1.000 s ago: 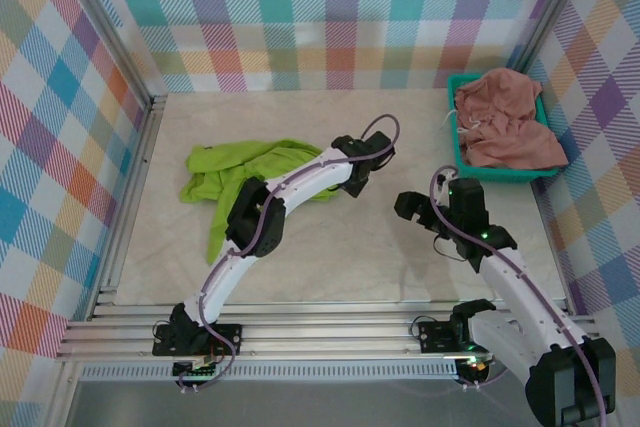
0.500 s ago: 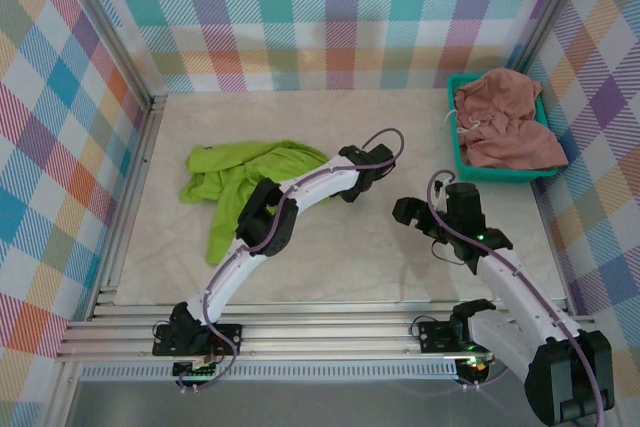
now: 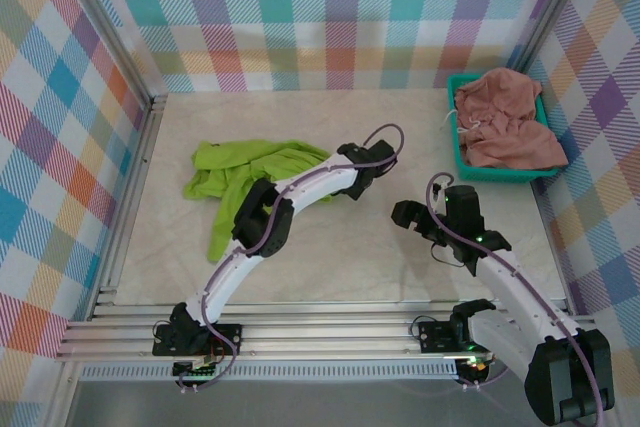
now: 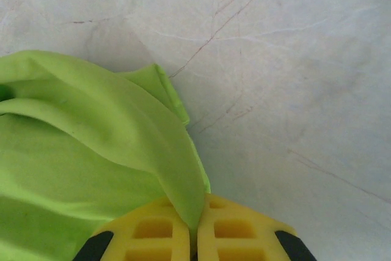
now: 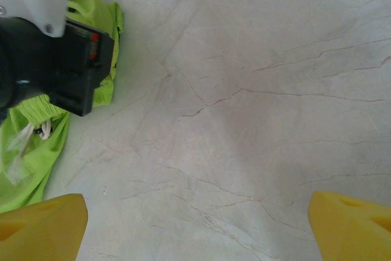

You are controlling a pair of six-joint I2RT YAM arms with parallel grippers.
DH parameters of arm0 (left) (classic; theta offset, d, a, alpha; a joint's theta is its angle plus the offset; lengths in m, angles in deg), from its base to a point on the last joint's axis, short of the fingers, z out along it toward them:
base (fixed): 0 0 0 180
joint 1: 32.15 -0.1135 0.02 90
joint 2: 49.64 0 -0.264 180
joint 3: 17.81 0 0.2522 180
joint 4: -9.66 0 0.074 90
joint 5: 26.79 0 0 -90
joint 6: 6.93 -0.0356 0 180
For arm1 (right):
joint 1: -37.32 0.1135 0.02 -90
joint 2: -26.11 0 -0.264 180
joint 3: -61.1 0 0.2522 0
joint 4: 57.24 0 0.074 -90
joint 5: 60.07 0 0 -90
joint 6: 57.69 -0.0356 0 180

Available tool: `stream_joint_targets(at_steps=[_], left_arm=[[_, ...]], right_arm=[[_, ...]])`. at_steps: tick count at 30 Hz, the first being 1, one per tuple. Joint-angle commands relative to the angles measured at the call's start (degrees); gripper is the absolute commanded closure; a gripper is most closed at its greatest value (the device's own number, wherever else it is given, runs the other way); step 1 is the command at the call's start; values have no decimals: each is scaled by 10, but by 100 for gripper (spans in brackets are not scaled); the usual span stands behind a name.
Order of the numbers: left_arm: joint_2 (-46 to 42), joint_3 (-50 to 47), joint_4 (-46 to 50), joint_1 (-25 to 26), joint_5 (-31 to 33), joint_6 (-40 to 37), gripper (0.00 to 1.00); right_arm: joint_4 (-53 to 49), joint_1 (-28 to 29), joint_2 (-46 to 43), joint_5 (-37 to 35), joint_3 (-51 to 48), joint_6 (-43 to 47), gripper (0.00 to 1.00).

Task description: Fold and stack the shorts

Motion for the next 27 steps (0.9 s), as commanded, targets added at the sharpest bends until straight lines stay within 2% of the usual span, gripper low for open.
stream_joint_targets(at_steps=[1, 7, 13, 17, 22, 27], left_arm=[[-121, -28, -34, -16, -58, 25, 100], [-253, -146, -93, -55, -144, 47, 100], [-353, -256, -160, -100, -236, 74, 100], [-382, -304, -187, -129, -275, 91, 100], [-424, -354, -234, -148, -307, 112, 100], [-450, -363, -247, -166, -323, 119, 100]], right_arm=[[28, -2, 12, 28, 6, -17, 8], [90, 8, 90, 67, 31, -53, 11], [149, 88, 212, 53, 104, -87, 13], [234, 103, 313, 59, 134, -139, 19], [311, 119, 446, 108, 194, -184, 26], [366, 129, 519, 108, 217, -223, 36]])
